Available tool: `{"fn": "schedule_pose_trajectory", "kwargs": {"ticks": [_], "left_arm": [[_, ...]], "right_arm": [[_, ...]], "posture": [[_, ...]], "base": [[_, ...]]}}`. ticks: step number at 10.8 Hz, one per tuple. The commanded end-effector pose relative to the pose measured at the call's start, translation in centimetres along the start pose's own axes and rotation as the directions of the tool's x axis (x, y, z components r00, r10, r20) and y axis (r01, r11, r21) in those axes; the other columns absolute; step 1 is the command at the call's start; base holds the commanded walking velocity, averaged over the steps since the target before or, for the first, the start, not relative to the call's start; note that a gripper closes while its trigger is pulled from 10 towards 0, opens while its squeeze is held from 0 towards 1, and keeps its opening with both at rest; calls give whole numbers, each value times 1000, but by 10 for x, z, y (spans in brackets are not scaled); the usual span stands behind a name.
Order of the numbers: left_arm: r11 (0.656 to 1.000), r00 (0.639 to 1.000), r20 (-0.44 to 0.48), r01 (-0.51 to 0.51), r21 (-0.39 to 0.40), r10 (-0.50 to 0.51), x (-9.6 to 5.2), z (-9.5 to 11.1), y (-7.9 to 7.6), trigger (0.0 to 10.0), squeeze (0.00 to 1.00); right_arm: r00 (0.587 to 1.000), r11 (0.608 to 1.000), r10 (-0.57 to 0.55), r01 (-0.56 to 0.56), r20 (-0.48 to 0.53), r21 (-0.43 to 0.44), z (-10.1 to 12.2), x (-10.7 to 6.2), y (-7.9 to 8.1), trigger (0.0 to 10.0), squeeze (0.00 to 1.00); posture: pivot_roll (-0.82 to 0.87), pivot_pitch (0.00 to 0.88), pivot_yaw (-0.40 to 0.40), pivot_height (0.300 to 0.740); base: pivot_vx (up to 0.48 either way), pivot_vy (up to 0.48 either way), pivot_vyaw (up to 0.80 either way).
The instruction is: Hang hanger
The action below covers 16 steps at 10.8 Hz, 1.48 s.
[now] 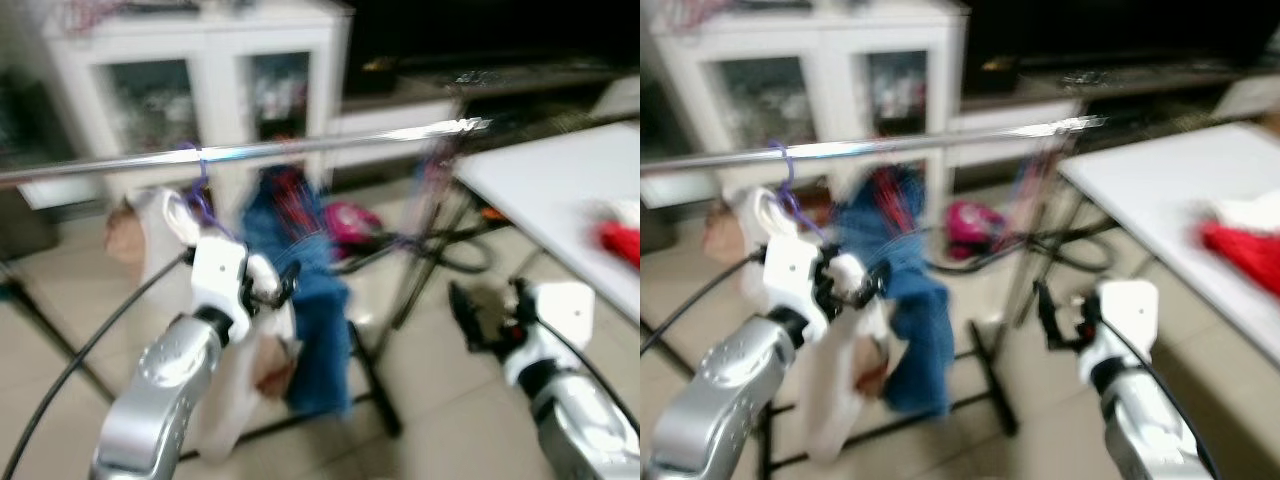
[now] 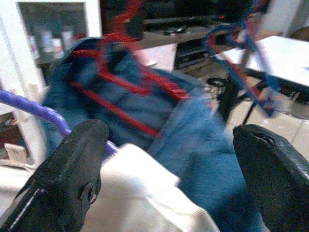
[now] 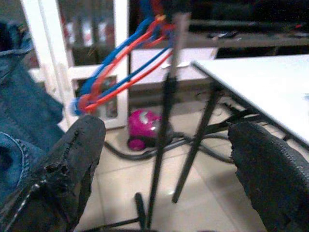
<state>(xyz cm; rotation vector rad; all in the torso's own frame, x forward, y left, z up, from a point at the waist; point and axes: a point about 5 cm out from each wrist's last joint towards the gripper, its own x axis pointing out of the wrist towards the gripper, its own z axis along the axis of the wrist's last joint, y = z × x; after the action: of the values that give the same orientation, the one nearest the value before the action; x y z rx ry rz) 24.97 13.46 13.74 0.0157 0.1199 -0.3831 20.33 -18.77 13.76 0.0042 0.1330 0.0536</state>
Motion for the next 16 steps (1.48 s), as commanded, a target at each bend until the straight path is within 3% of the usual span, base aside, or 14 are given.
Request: {"fn": "schedule_pose_trajectory", "kwargs": {"ticks": [1, 2, 3, 4, 6, 7, 9, 13, 15, 16], "left_arm": [[1000, 999, -22, 26, -1, -26, 0, -6, -7, 10000, 1000], [999, 1000, -5, 26, -27, -26, -1, -3, -9, 10000, 1000], [1000, 1000, -3, 6, 15, -6, 0, -1, -7, 10000, 1000], [997, 1000, 3, -19, 75, 18, -3, 1, -4, 10000, 859], [983, 988, 49, -150, 102, 145, -9, 9, 10, 10000, 255], [983, 988, 62, -151, 105, 145, -8, 11, 10, 10000, 0], [987, 990, 54, -131, 88, 127, -8, 10, 8, 10000, 0], [987, 992, 50, -119, 107, 114, -14, 11, 6, 10000, 0], [987, 993, 48, -117, 110, 112, -15, 11, 5, 10000, 0], [981, 994, 43, -103, 167, 97, -16, 12, 5, 10000, 0]], "right_arm": [[1000, 1000, -23, 23, 9, -3, 1, -2, -5, 10000, 1000], [999, 999, 40, -39, 33, -32, 7, -2, 5, 10000, 1000], [994, 991, 104, -102, 20, -82, 5, 0, 10, 10000, 1000], [987, 988, 156, -157, -32, -9, -3, 2, 15, 10000, 1000], [941, 941, 338, -336, -33, 51, -5, 3, 27, 10000, 1000], [952, 954, 301, -300, -55, 16, -9, 9, 20, 10000, 1000], [942, 942, 335, -334, -11, 42, -4, 20, 25, 10000, 1000], [864, 864, 503, -503, -16, 31, -7, 23, 44, 10000, 1000], [853, 853, 522, -522, -1, 31, -6, 22, 46, 10000, 1000], [884, 883, 459, -465, 82, 68, 3, 20, 40, 10000, 1000]], "posture": [[61, 0, -20, 740], [56, 0, -17, 740], [67, 0, -23, 740], [84, 0, -27, 740], [111, 0, -30, 740], [114, 0, -30, 740], [121, 0, -24, 740], [150, 0, -33, 740], [155, 0, -33, 740], [158, 0, -35, 740]], "base": [[0, -480, 0], [0, 0, 0], [0, 0, 0], [0, 0, 0], [0, 0, 0], [0, 0, 800], [0, 236, 800], [0, 477, 800], [0, 480, 800], [0, 0, 0]]}}
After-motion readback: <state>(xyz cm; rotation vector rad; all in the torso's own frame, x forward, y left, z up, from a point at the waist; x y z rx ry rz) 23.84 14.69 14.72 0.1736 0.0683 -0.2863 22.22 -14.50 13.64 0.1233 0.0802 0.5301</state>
